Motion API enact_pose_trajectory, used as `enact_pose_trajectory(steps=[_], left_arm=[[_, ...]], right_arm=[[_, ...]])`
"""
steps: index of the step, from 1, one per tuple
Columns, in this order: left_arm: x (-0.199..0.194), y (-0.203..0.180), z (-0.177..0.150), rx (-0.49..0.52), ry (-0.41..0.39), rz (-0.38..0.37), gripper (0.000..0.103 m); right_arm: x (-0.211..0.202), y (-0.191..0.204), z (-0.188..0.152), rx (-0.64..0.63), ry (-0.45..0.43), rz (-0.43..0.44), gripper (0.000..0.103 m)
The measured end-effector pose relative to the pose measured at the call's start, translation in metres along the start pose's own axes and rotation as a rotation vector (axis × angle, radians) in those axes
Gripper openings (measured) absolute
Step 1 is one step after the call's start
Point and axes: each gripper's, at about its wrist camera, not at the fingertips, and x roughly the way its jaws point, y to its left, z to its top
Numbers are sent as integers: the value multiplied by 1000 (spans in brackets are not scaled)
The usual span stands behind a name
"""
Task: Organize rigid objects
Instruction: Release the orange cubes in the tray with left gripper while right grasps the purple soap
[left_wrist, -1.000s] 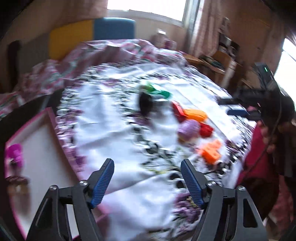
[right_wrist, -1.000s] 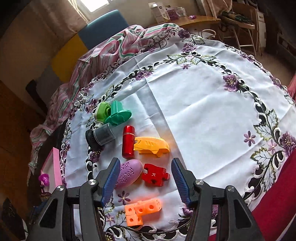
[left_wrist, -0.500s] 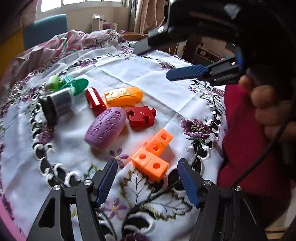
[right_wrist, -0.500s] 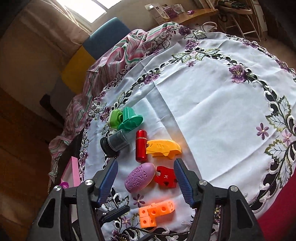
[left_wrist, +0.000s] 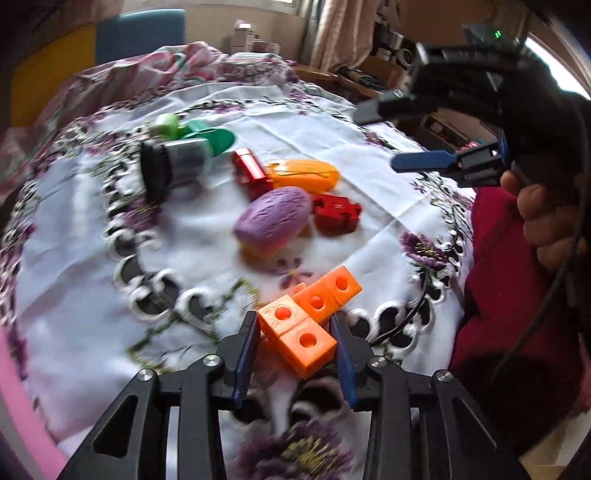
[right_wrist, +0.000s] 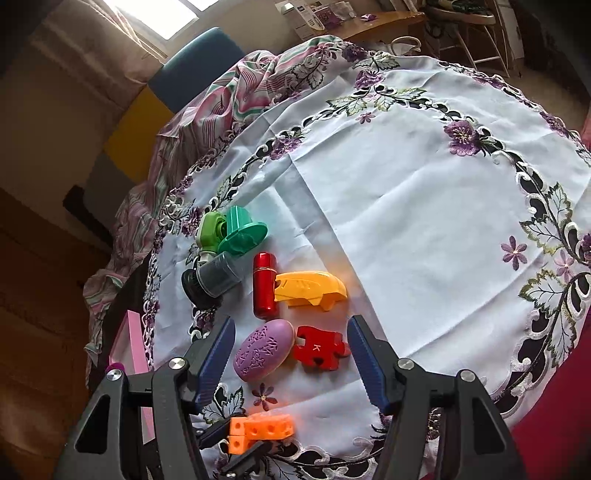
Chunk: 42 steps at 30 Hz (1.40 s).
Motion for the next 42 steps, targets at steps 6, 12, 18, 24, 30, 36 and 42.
enact_pose_trajectory(steps=[6, 12, 18, 24, 30, 36, 42], left_arm=[[-33, 36, -19, -126, -27, 58, 39], [-70, 50, -28, -171, -102, 103, 39], [-93, 63, -37, -215, -140, 123, 39], [-113, 78, -49, -274, -165, 142, 39], [-131, 95, -59, -338, -196, 160, 39], [-147, 112, -72, -387, -220, 204, 39], [-172, 147, -99, -513, -234, 281, 39]], right_arm=[[8, 2, -1, -11, 55, -35, 64], [19, 34, -8, -193, 108, -98, 64], [45, 69, -16, -337, 184, -99, 75], [80, 90, -22, -485, 249, -188, 83], [102, 103, -33, -635, 313, -260, 86], [112, 98, -37, -654, 288, -324, 76], [115, 101, -42, -661, 258, -324, 76]])
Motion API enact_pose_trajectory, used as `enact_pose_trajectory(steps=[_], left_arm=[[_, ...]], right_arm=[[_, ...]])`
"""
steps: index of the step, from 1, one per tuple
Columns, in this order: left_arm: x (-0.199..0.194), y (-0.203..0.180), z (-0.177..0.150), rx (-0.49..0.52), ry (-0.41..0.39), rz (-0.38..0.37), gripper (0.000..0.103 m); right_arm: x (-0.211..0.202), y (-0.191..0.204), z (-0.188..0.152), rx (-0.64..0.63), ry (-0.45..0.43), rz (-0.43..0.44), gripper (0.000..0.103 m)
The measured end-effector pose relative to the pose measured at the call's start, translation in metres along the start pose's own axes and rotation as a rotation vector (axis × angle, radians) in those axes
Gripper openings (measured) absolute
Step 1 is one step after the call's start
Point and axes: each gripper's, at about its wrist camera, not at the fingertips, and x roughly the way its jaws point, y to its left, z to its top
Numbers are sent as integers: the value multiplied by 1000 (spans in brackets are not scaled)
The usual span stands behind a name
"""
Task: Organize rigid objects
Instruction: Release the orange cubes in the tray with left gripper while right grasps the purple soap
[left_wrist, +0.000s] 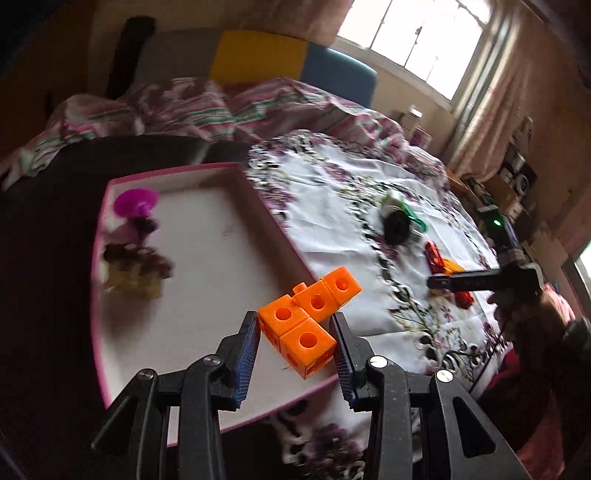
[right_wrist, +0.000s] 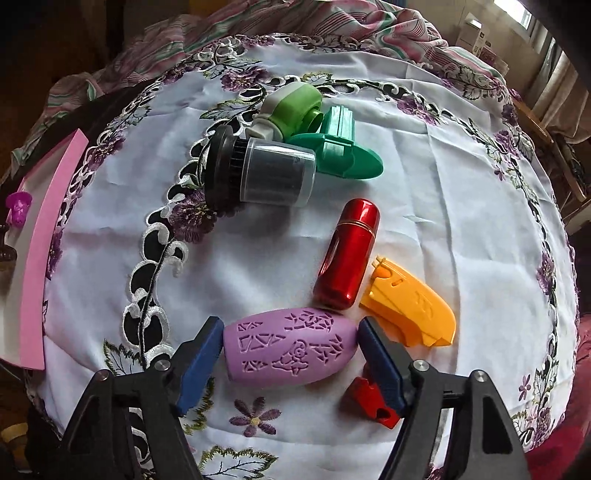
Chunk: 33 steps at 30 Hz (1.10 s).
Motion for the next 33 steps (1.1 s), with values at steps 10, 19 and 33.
enact_pose_trajectory(steps=[10, 19, 33], left_arm=[[-19, 63, -12, -159, -7, 140, 39], [-1, 46, 38, -161, -49, 58, 39], [101, 66, 123, -124, 48, 225, 39]], right_arm=[[8, -8, 1, 72, 21, 25, 79], [7, 2, 1, 32, 9, -20, 78], [9, 6, 1, 16, 1, -24, 78]])
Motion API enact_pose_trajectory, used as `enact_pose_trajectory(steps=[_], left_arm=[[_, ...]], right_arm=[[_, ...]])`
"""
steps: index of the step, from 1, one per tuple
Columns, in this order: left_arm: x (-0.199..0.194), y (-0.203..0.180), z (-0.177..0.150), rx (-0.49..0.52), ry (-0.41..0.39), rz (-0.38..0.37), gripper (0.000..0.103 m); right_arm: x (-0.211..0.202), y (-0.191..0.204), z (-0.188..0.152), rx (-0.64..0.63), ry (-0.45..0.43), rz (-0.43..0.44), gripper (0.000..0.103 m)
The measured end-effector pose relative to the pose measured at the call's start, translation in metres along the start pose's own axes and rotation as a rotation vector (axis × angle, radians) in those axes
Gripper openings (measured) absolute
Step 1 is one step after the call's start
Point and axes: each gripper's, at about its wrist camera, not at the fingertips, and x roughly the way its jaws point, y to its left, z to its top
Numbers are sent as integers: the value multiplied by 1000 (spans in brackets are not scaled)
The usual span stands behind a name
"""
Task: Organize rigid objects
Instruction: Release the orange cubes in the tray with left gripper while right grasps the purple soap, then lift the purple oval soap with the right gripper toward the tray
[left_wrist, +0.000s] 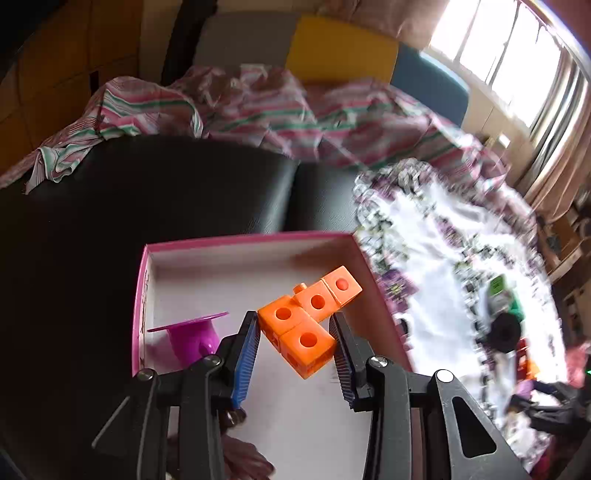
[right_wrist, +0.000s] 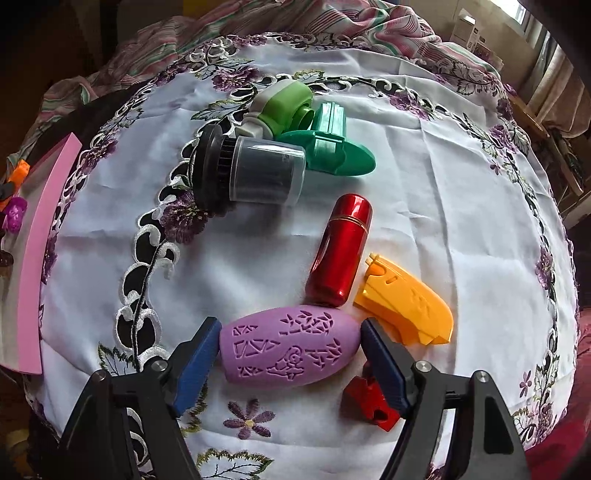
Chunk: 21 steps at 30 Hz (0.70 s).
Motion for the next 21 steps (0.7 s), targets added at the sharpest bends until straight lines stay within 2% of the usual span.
enact_pose_trajectory(steps=[3, 4, 5, 7, 12, 14, 15, 18, 21], left_arm=[[10, 1, -6, 33, 26, 33, 40], [12, 2, -8, 41, 28, 47, 45], [13, 4, -10, 42, 27, 57, 48], [10, 7, -14, 36, 9, 71, 48], [-21, 9, -25, 44, -83, 92, 50], [-38, 5, -32, 44, -124, 100, 62], [-49, 3, -38, 42, -146, 102, 64], [-67, -10, -55, 63, -174, 91, 65], [-79, -17, -74, 64, -166, 82, 65]], right_arm=[[1, 1, -1, -5, -2, 0, 78], [0, 1, -1, -5, -3, 0, 78], [1, 1, -1, -5, -3, 0, 78], [1, 2, -2, -7, -4, -1, 78], [3, 2, -3, -12, -5, -2, 78], [4, 2, -3, -11, -5, -1, 78], [4, 2, -3, -10, -4, 0, 78], [5, 0, -2, -5, -3, 4, 78], [6, 0, -3, -5, -3, 4, 78]])
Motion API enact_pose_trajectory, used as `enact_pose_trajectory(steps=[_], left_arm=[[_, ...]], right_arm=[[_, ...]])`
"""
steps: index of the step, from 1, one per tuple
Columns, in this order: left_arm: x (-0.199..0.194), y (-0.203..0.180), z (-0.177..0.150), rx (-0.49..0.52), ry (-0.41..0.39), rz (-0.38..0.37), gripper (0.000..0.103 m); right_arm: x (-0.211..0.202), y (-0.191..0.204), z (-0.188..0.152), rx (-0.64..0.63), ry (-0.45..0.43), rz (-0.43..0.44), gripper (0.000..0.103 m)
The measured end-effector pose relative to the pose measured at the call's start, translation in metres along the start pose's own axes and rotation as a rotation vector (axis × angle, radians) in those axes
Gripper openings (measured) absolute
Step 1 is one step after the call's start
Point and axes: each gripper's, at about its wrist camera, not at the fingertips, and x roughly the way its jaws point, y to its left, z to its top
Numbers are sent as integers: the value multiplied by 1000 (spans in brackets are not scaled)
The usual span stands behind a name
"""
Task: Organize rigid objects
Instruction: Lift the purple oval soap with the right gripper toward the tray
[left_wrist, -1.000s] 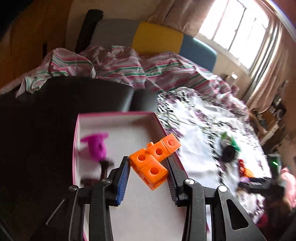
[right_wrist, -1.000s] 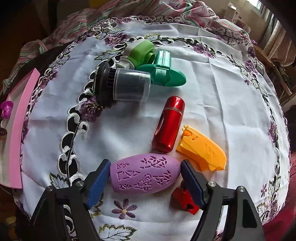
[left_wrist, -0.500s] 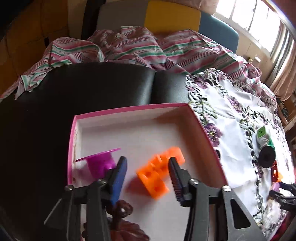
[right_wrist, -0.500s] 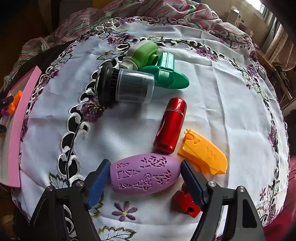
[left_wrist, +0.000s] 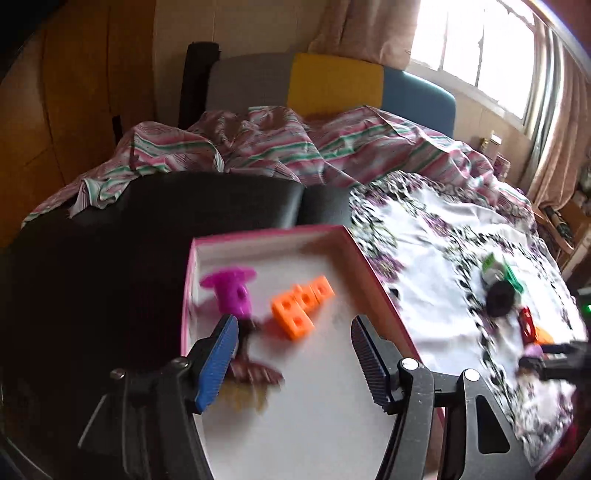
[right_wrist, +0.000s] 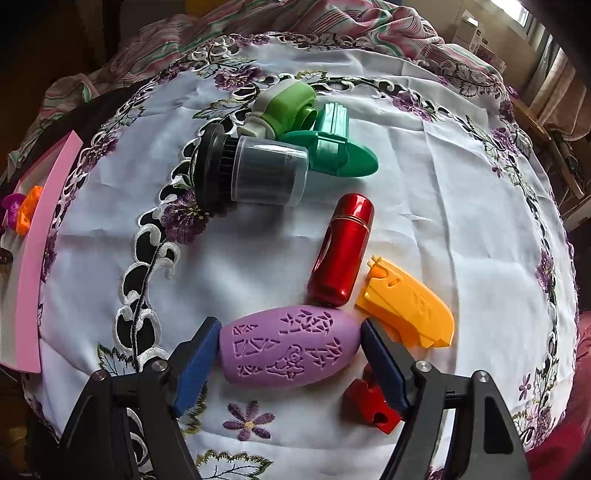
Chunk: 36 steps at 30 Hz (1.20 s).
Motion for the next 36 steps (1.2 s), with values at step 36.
enact_pose_trajectory(steps=[36], left_arm=[[-39, 28, -57, -45, 57, 58, 65]], right_arm=[[-7, 23, -3, -114, -30, 27, 78]])
